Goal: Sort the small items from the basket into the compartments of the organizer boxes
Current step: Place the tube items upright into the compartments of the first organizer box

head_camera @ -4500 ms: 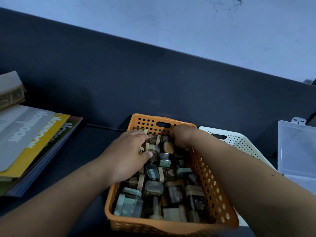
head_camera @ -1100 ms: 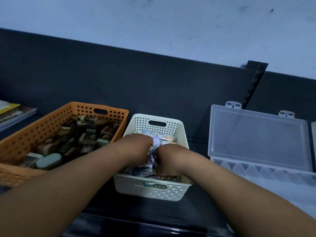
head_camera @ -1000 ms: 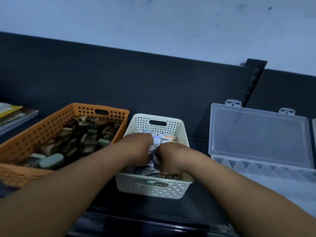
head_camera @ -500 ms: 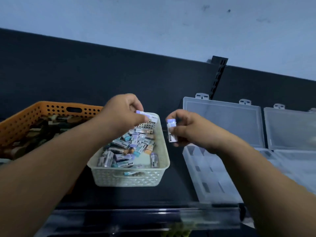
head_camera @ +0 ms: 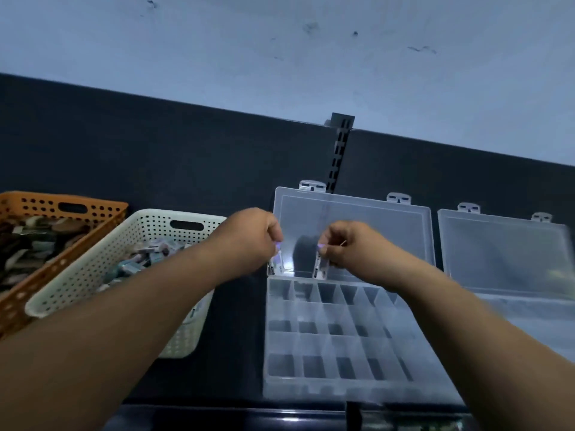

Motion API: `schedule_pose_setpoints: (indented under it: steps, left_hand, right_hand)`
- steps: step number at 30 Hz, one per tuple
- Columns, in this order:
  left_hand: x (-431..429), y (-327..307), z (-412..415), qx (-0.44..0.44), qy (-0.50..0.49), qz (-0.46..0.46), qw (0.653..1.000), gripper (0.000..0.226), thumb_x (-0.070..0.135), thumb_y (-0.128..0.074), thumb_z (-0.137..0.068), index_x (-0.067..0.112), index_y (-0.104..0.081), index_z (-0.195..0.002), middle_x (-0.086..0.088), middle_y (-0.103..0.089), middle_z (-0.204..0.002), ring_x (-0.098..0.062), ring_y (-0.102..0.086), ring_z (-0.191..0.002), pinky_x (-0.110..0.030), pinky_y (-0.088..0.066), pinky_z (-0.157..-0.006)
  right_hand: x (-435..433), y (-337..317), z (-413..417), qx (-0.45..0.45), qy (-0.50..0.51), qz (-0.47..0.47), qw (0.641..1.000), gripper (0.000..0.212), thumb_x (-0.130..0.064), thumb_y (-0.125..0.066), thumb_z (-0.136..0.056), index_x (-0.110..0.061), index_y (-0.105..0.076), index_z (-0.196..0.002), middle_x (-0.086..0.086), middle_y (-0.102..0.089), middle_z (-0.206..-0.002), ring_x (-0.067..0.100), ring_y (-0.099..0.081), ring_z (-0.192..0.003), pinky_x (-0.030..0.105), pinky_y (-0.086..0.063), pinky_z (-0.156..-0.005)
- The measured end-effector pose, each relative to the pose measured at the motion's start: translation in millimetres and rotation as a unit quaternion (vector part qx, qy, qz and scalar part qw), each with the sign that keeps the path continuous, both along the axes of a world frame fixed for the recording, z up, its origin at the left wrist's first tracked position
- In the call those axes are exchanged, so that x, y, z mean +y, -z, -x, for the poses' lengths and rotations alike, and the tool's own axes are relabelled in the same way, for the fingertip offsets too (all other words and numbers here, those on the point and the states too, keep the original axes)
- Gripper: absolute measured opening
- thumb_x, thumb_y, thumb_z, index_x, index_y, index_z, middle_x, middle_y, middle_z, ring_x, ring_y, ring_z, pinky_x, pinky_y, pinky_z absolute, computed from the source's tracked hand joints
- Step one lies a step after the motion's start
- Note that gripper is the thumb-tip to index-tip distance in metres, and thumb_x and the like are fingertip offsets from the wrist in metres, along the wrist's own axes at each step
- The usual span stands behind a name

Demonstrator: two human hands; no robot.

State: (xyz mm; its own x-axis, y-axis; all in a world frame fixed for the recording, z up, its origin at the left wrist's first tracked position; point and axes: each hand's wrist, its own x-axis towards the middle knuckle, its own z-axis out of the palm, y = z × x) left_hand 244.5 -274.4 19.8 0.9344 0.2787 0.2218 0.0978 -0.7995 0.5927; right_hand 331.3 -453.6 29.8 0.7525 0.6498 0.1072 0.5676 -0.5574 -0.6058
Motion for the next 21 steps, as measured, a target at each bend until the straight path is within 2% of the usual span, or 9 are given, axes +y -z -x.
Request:
schedule_pose_setpoints:
  steps: [2, 5, 9, 12, 17, 21]
  left_hand:
    - [-6, 7, -8, 0.016, -0.016, -0.008, 1.000, 0.016, 0.015, -0.064, -0.085, 0.025, -0.063, -0.073, 0.010, -0.063, -0.075, -0.011, -0.058, -0.072, -0.021, -0.039, -0.059]
    - [-11, 17, -17, 0.037, -0.031, -0.031, 0.998, 0.022, 0.012, -0.065, -0.083, 0.028, -0.062, -0.068, 0.013, -0.063, -0.072, -0.009, -0.060, -0.073, -0.021, -0.042, -0.065]
    - [-13, 26, -26, 0.057, -0.037, -0.074, 0.995, 0.023, 0.008, -0.065, -0.080, 0.030, -0.066, -0.076, 0.011, -0.066, -0.083, -0.010, -0.062, -0.082, -0.026, -0.051, -0.076]
    - [-13, 35, -31, 0.068, -0.024, -0.086, 0.994, 0.023, 0.007, -0.065, -0.080, 0.029, -0.068, -0.080, 0.012, -0.061, -0.080, -0.009, -0.061, -0.081, -0.023, -0.047, -0.074]
    - [-11, 48, -38, 0.070, -0.021, -0.096, 0.993, 0.017, 0.010, -0.066, -0.080, 0.024, -0.072, -0.088, 0.010, -0.062, -0.083, -0.010, -0.061, -0.083, -0.022, -0.047, -0.074]
    - [-10, 54, -40, 0.077, -0.010, -0.104, 0.992, 0.018, 0.011, -0.064, -0.080, 0.026, -0.071, -0.086, 0.009, -0.064, -0.086, -0.013, -0.063, -0.085, -0.027, -0.051, -0.078]
  right_hand:
    - [-1, 8, -10, -0.012, -0.017, 0.004, 1.000, 0.011, -0.017, -0.062, -0.093, -0.008, -0.065, -0.089, 0.003, -0.064, -0.081, 0.014, -0.056, -0.074, 0.034, -0.051, -0.079]
    - [3, 20, -22, -0.028, -0.043, 0.029, 0.998, 0.014, -0.018, -0.065, -0.090, -0.020, -0.062, -0.077, -0.004, -0.063, -0.075, 0.013, -0.057, -0.072, 0.034, -0.051, -0.078]
    - [9, 35, -35, -0.025, -0.056, 0.048, 0.997, 0.021, -0.019, -0.067, -0.088, -0.023, -0.059, -0.069, -0.003, -0.065, -0.074, 0.013, -0.057, -0.071, 0.031, -0.051, -0.075]
    - [15, 46, -41, -0.020, -0.062, 0.057, 0.996, 0.026, -0.018, -0.069, -0.087, -0.023, -0.058, -0.064, -0.008, -0.060, -0.065, 0.010, -0.052, -0.064, 0.028, -0.048, -0.070]
    - [21, 59, -46, -0.017, -0.061, 0.077, 0.995, 0.011, -0.021, -0.068, -0.087, -0.021, -0.068, -0.076, -0.003, -0.067, -0.076, 0.012, -0.058, -0.070, 0.028, -0.049, -0.069]
    - [23, 66, -48, -0.024, -0.050, 0.088, 0.995, 0.018, -0.021, -0.066, -0.087, -0.025, -0.065, -0.070, -0.007, -0.064, -0.070, 0.010, -0.055, -0.066, 0.025, -0.046, -0.066]
